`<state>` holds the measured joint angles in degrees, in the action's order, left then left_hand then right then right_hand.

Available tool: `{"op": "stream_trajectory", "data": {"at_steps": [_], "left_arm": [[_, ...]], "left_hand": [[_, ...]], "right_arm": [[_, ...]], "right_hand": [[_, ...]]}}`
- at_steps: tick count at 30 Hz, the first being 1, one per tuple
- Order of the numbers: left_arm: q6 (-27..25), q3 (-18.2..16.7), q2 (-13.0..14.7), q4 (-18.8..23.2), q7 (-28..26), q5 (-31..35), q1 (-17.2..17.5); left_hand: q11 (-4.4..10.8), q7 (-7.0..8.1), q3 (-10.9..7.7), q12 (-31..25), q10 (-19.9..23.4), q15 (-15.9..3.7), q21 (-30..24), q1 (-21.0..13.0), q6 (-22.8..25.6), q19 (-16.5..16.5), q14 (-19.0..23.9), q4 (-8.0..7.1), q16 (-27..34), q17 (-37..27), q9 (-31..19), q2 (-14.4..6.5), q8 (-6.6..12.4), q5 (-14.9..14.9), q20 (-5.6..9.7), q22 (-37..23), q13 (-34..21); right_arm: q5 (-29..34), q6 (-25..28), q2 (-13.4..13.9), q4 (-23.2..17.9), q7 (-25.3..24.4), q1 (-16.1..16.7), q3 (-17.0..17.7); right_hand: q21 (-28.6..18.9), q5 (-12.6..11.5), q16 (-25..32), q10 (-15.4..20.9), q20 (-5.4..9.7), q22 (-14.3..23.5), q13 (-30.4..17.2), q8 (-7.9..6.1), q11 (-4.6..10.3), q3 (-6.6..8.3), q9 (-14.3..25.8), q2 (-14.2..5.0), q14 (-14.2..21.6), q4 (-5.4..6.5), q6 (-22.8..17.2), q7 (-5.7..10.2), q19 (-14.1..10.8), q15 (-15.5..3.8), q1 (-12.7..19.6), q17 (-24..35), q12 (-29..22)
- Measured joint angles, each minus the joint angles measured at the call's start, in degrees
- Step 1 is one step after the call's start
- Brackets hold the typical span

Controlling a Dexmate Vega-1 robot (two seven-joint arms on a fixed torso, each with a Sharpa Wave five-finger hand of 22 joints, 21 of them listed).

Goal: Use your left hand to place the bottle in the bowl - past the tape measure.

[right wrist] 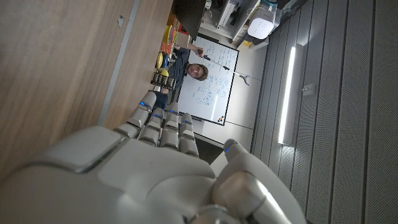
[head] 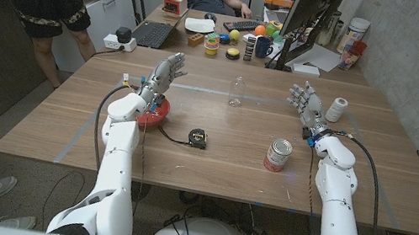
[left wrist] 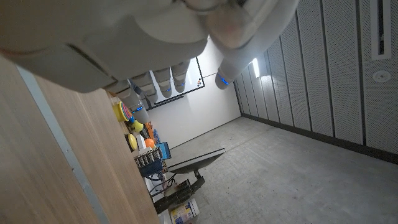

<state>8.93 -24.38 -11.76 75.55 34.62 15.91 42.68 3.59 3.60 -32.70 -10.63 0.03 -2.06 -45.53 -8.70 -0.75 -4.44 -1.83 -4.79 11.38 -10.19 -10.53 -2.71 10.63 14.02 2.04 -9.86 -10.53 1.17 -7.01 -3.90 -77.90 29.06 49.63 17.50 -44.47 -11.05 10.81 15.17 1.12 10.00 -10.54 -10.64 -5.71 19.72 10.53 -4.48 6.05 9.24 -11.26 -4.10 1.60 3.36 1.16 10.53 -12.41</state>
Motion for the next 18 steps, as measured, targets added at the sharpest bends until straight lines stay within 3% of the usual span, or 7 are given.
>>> {"op": "stream_trajectory", "data": {"at_steps": [9, 18], "left_arm": [[0.8, 0.0, -1.1, 0.0, 0.9, 4.1, -1.1], [1.3, 0.7, -1.9, 1.1, 0.8, 8.0, -1.5]], "left_hand": [[0.42, 0.6, -0.14, 0.3, -0.4, 0.28, 0.4, -1.5, -1.2, 0.0, -0.3, 1.39, 0.0, 0.1, 0.0, 0.8, 0.0, 0.0, 0.0, 0.0, 0.0], [1.21, 1.12, 0.55, 0.3, -1.2, 0.0, 1.1, -4.1, -3.0, 0.0, -0.6, 3.87, 0.0, 0.1, 0.0, 3.4, 0.0, 0.0, 0.0, -0.2, 0.0]], "right_arm": [[1.1, -0.3, -1.2, -0.8, 1.9, 0.2, 1.8], [1.6, -0.6, -1.9, -1.7, 3.4, 0.8, 2.9]], "right_hand": [[0.0, 0.0, 0.0, 0.1, -0.11, 0.0, 0.0, 0.0, 0.08, 0.0, 0.0, 0.0, 0.0, 0.0, 0.0, 0.0, -0.1, 0.0, 0.0, 0.0, 0.0], [0.4, 0.0, 0.0, 0.1, -0.11, 0.0, 0.0, 0.0, 0.08, 0.0, 0.0, 0.0, 0.0, 0.0, -0.2, -0.24, -0.1, 0.0, 0.0, 0.0, 0.0]]}}
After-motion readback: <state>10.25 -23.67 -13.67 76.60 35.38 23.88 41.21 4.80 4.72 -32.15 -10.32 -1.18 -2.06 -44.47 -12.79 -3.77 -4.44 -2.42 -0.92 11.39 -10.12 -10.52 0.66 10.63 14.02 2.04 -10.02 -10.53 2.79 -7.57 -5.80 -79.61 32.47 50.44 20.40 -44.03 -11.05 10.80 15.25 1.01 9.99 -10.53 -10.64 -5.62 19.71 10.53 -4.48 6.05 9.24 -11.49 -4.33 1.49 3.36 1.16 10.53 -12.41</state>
